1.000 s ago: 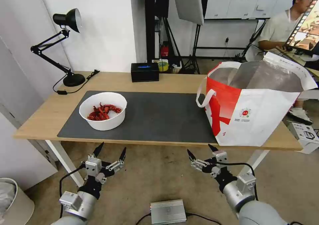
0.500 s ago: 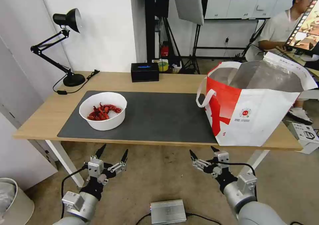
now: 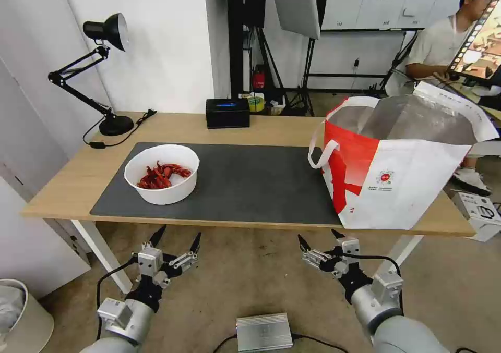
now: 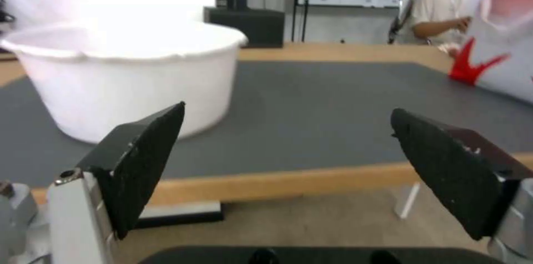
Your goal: Pick up the trash from the table and place it into the takeout bag.
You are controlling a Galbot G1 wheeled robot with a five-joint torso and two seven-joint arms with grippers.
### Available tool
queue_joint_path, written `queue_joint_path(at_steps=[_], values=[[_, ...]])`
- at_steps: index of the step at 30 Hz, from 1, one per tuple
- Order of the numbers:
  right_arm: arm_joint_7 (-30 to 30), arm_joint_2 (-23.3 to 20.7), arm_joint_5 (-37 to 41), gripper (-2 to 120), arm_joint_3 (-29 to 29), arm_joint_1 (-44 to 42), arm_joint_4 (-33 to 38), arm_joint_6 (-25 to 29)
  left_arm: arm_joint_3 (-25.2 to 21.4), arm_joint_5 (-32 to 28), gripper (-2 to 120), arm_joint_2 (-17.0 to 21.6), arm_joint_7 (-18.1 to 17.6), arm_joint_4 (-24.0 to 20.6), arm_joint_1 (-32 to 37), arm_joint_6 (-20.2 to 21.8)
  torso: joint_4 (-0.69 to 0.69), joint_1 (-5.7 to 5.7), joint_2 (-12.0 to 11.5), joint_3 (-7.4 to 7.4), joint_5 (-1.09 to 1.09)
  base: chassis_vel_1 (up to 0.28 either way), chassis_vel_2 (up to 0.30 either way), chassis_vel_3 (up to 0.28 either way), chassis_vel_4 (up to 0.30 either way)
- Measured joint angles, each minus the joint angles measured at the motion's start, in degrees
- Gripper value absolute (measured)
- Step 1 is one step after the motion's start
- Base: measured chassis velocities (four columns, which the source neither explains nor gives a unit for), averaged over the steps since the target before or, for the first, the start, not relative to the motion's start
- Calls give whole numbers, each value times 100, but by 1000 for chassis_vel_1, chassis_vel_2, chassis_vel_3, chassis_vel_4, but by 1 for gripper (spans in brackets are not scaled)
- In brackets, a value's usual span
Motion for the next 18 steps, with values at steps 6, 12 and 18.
queue_joint_path(at_steps=[6, 12, 18], values=[[-3, -1, -4, 100, 0, 3, -1, 0, -456, -691, 100, 416, -312, -245, -257, 331, 0, 0, 0, 0, 0, 0, 0, 0, 0], [-5, -2, -5, 100, 0, 4, -1, 1, -722, -1733, 100, 1058, -744, -489, -429, 958, 0, 0, 0, 0, 1, 0, 0, 0, 0], [-8, -3, -5, 100, 1, 4, -1, 2, -796, -3043, 100, 1891, -1514, -495, -1102, 1688, 0, 1, 0, 0, -1, 0, 0, 0, 0]])
